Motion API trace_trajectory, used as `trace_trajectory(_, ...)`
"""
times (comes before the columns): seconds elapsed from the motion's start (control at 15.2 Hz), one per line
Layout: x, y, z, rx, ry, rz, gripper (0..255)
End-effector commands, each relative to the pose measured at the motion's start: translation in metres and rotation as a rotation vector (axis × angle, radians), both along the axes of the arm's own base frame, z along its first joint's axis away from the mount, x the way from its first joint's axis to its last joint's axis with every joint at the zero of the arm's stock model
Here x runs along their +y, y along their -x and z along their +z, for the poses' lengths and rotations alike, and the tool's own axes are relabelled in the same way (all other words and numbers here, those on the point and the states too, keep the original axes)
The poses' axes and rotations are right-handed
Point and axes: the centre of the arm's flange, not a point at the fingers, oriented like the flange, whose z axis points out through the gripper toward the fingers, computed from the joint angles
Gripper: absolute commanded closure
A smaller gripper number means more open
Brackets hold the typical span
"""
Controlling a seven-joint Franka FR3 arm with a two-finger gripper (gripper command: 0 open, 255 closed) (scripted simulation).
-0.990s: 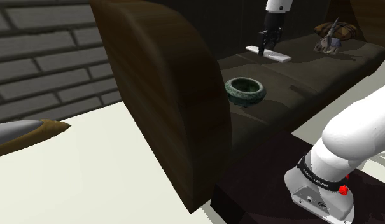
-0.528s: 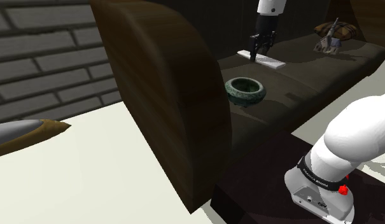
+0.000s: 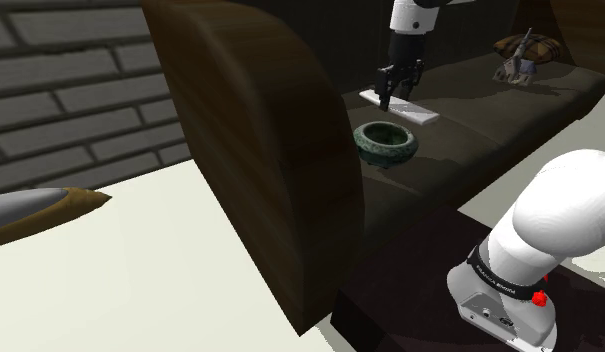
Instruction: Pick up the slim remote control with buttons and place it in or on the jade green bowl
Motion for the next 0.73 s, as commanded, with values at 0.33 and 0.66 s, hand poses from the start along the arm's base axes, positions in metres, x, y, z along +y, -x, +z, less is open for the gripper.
trace_trajectory(0.33,0.003,0.0,-0.035,0.0,0.0,-0.001,255)
trace_trajectory(0.66,0.003,0.0,-0.062,0.0,0.0,-0.001,255)
